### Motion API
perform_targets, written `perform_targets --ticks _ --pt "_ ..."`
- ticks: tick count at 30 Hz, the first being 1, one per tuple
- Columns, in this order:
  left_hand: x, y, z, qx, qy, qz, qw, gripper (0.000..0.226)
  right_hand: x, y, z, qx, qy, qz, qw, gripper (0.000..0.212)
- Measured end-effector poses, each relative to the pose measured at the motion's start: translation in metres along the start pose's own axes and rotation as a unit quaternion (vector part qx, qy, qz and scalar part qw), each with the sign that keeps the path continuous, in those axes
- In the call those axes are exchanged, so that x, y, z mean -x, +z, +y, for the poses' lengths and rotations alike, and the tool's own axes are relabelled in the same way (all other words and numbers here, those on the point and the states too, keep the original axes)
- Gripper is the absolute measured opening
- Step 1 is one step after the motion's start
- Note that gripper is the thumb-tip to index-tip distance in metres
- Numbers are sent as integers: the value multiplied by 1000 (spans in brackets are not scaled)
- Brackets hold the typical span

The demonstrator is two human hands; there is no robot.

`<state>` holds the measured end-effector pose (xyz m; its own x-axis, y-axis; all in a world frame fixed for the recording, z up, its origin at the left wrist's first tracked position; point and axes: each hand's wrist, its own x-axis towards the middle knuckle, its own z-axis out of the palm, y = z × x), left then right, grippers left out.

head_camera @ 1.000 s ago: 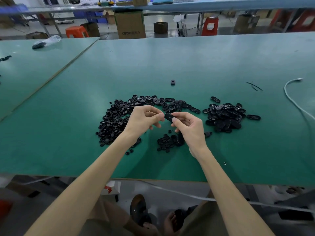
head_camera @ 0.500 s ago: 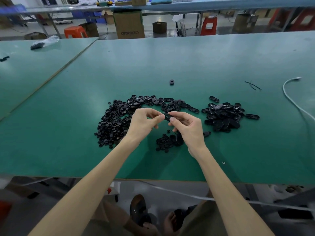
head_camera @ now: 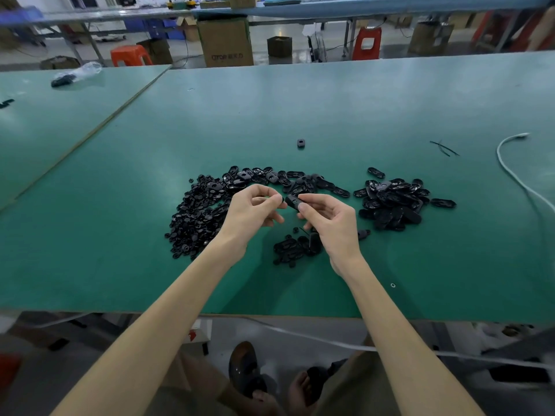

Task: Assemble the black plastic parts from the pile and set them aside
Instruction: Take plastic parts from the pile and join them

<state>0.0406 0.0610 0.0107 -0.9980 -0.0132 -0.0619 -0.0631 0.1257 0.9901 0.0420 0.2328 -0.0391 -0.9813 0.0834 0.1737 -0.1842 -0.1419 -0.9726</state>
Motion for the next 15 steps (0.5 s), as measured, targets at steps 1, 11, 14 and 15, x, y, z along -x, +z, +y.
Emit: perform_targets --ticks 1,11,14,15 --pt "0 0 0 -1 2 -1 1000 8 0 0 0 0 0 0 1000 17" --pt "2 -2 2 -22 31 -31 999 15 1 0 0 2 4 2 1000 16" --pt "3 -2 2 -22 33 -30 999 16 1 0 -1 2 6 3 1000 16" --pt "3 -1 1 -28 37 -25 999 15 0 0 -1 2 7 3 1000 16"
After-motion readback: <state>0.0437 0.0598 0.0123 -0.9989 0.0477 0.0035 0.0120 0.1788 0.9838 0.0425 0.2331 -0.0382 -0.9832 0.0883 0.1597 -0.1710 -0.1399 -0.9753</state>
